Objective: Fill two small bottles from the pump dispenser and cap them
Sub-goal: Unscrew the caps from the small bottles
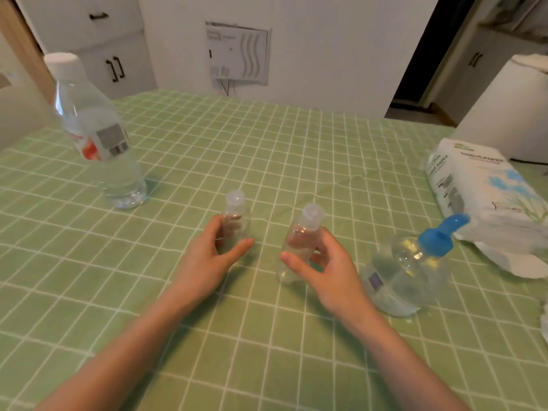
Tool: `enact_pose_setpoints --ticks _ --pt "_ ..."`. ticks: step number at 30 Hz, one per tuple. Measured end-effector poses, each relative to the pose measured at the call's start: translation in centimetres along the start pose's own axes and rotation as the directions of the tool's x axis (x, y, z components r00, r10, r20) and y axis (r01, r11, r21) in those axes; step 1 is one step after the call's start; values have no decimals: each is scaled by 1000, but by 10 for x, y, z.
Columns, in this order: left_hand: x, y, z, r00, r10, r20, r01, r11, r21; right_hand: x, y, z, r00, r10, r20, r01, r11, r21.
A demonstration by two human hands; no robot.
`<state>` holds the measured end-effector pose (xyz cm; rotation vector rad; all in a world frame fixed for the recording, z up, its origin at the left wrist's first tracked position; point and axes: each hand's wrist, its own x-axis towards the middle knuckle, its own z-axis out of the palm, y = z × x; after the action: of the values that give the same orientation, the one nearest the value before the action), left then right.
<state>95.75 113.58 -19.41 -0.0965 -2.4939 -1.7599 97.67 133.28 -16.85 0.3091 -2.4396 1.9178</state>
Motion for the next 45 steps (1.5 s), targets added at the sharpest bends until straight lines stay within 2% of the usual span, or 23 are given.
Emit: enact_pose_setpoints --ticks 3,7,9,11,13,15,19,23,27,29,31,38,42,45 --pt "-3 3 1 999 -29 18 28 998 54 -5 -1 0 1000 -30 -6 30 1000 -4" --pt "-29 11 -1 994 -76 -76 85 987 137 -16 -7 0 999 -41 9 41 999 -30" --pt "-55 17 -2 987 -79 -137 93 991 101 -24 -10 -1 999 -41 24 42 999 -6" --pt "-80 25 0 989 -90 -115 90 996 -5 -32 -11 0 998 -36 46 35 999 24" --pt "-94 32 8 998 -49 -39 47 998 -49 -39 -11 3 997 -34 73 32 999 30" --pt "-99 40 22 998 51 31 -50 999 -13 -45 -11 8 995 -46 85 43 998 37" --pt "-90 48 42 968 243 62 -241 970 -42 -49 -15 21 995 -79 68 78 997 10" --pt "-80 41 42 963 264 62 -262 965 -30 -48 -25 17 995 -39 88 50 990 -133" --pt "-74 27 37 943 334 11 -331 928 171 -43 -35 9 981 -159 -113 119 947 -298" --pt "-73 21 37 927 374 1 -362 898 248 -42 -38 8 967 -210 -141 158 938 -309" --pt "-73 19 37 915 403 8 -388 876 287 -40 -38 8 962 -237 -135 183 929 -322" --pt "-68 18 29 908 412 72 -417 880 227 -43 -34 7 952 -305 -23 279 896 -346" --pt "-72 17 30 910 392 132 -408 903 133 -49 -32 2 946 -318 59 321 905 -278" --pt "-72 16 31 908 396 138 -415 896 156 -49 -33 -6 955 -287 75 297 930 -219"
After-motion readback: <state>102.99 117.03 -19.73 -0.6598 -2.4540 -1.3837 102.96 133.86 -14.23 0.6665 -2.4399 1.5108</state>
